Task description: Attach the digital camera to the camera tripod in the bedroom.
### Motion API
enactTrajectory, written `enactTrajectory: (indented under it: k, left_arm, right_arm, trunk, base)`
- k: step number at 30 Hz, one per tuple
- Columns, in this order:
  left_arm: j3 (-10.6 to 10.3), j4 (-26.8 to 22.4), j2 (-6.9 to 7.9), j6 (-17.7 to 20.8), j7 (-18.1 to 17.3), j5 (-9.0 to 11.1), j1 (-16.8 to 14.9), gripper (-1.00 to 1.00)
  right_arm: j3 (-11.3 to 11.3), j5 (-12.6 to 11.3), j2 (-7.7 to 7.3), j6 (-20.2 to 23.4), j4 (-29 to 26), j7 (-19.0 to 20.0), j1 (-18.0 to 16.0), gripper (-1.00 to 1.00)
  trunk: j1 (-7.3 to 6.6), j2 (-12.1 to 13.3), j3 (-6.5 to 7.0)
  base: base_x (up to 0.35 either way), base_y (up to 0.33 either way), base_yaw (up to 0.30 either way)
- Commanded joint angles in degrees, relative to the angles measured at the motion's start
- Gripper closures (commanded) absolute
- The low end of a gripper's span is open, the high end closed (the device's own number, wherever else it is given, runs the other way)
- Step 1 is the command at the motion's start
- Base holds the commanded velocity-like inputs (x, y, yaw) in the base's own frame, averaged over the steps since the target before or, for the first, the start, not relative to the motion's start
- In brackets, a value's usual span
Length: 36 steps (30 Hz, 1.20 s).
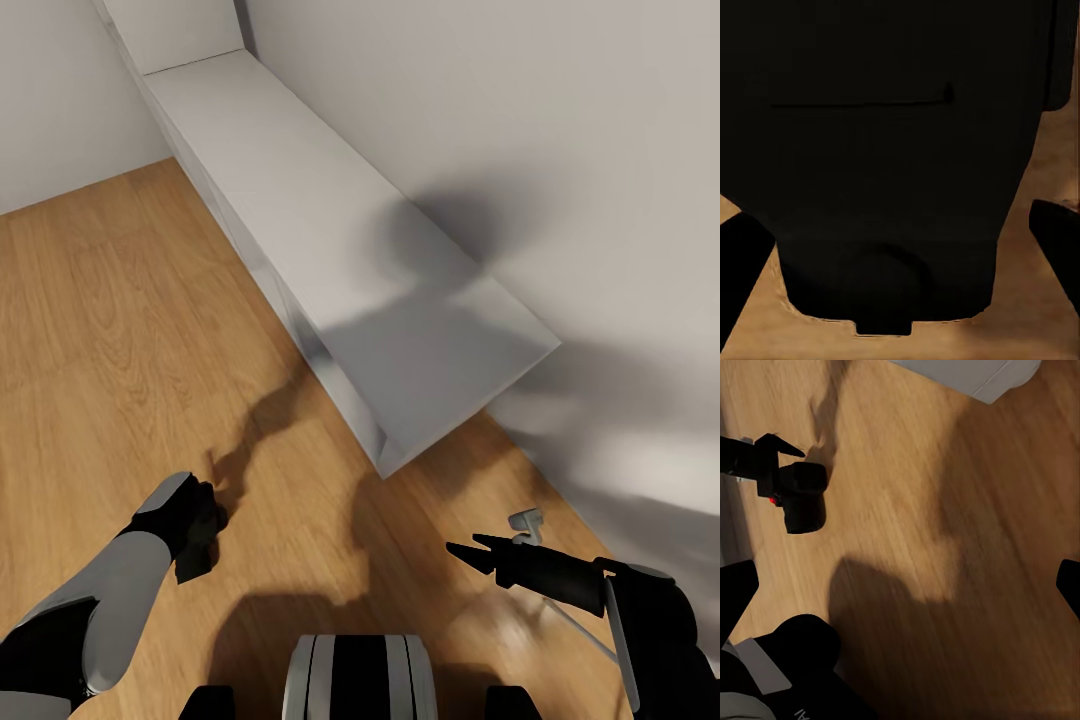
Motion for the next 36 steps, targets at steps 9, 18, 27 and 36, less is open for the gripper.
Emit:
enactTrajectory:
  k: [9,18,27,36]
  left_arm:
    - [-0.07,-0.06,0.11,1.41,0.35,0.40,-0.01,1.00]
    - [-0.14,-0.73,0.09,1.60,0.01,0.35,-0.01,1.00]
    - [-12.58,-32.62,0.24,1.93,27.68,-0.03,-0.01,1.00]
    - [-13.60,-38.26,0.38,4.82,32.02,-0.09,-0.01,1.00]
  right_arm:
    - [-0.09,0.55,0.02,0.37,-0.06,0.58,-0.05,-1.00]
    - [-0.09,0.55,0.02,0.37,-0.06,0.58,-0.05,-1.00]
    - [-0.09,0.53,0.02,0.37,-0.06,0.58,-0.05,-1.00]
    - [-0.09,0.56,0.02,0.39,-0.06,0.58,-0.05,-1.00]
  trunk:
    - [-0.01,-0.01,-0.03]
    - [-0.01,-0.01,-0.03]
    - [-0.01,-0.01,-0.03]
    - [-0.01,-0.01,-0.03]
  base:
    - [0.032,0.000,0.000]
    - [0.002,0.000,0.000]
    - [0.000,0.000,0.000]
    - [0.000,0.000,0.000]
